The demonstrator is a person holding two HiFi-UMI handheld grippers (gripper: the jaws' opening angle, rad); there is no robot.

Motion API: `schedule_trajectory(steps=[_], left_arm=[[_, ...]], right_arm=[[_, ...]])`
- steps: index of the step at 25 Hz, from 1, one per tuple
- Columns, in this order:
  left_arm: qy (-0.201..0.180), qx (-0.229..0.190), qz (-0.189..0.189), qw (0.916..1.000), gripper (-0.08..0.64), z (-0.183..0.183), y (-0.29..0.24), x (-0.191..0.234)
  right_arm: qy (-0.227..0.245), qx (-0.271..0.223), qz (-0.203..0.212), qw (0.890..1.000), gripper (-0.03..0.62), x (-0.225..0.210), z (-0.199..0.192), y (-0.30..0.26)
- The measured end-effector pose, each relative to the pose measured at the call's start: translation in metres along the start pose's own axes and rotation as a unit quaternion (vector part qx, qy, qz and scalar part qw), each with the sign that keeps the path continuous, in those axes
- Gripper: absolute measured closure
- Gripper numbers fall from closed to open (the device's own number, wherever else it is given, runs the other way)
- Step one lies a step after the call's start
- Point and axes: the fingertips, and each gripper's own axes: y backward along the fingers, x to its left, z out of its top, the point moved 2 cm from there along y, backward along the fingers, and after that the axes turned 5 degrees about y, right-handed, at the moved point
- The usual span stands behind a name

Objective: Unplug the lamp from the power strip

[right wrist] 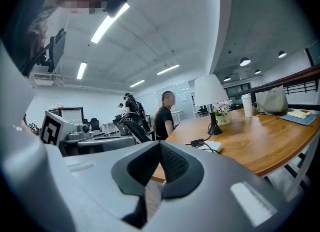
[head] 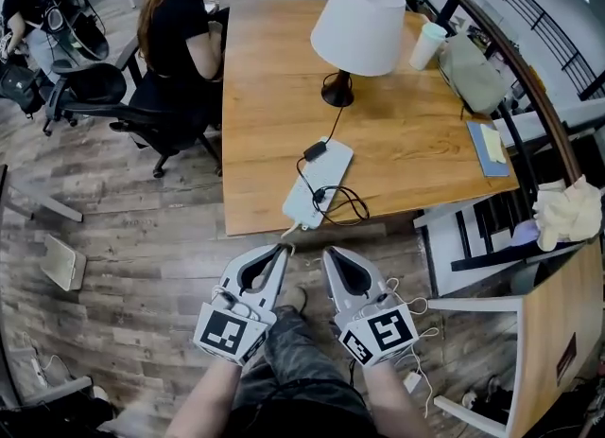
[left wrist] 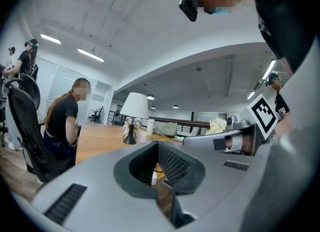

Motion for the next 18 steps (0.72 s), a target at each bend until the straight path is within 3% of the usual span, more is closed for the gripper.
schedule_trajectory(steps=[5, 18], left_arm=[[0.009, 0.018, -0.004, 0.9998, 0.565, -0.007, -0.025, 0.016], [-0.041, 0.078, -0.024, 0.9958, 0.565, -0.029, -0.077, 0.042]], right_arm=[[-0.009, 0.01, -0.02, 1.0, 0.584, -0.021, -0.008, -0.025], [-0.042, 0.061, -0.064, 0.995, 0.54, -0.061, -0.036, -0.073]])
